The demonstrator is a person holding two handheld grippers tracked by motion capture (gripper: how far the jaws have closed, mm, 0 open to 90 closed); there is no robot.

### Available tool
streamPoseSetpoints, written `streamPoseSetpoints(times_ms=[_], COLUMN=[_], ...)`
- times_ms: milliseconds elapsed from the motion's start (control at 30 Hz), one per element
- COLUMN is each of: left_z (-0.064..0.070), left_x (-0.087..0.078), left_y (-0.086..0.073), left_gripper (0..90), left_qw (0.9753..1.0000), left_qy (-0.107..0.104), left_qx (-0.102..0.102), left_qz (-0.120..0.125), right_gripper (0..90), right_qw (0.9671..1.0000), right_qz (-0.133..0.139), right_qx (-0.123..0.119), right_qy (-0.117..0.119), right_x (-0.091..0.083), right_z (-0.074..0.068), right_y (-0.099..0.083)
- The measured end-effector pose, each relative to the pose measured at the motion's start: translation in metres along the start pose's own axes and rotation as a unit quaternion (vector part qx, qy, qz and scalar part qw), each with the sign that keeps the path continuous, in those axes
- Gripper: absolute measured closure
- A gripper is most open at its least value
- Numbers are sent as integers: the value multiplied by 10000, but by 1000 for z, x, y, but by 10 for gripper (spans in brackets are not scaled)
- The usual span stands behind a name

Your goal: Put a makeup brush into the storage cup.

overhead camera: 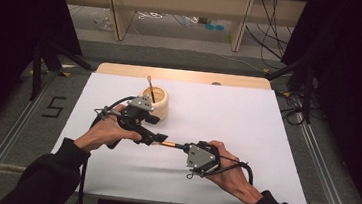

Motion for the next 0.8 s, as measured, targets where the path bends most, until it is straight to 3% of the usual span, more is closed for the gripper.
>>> streamPoseSetpoints(times_ms=[267,300,500,667,800], left_z=[-4,-4,-1,3,6], left_x=[-11,-12,-14,-12,-9], left_y=[-4,-5,-14,-19,-23], left_gripper=[254,253,252,253,260], left_qw=[9978,9974,9951,9909,9879], left_qy=[251,301,359,344,422], left_qx=[-237,-260,-432,-574,-606], left_qz=[558,603,815,1167,1366], right_gripper=[797,797,797,797,797], right_qw=[9982,9957,9895,9811,9724], right_qz=[87,199,433,706,942], right_qx=[597,904,1374,1797,2125], right_qy=[36,36,135,146,212], right_x=[-4,-4,-7,-10,-12], right_z=[11,11,18,24,27], right_y=[-10,-9,-14,-16,-15])
Point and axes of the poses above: each handheld gripper's, and its own axes: x roughly forward along the jaws, y roughly out of its top, z roughly to its right, the point moved 4 cm from there along x, roughly forward along the jaws, and after that the axes turned 6 degrees about -z, right-handed, at the moved point
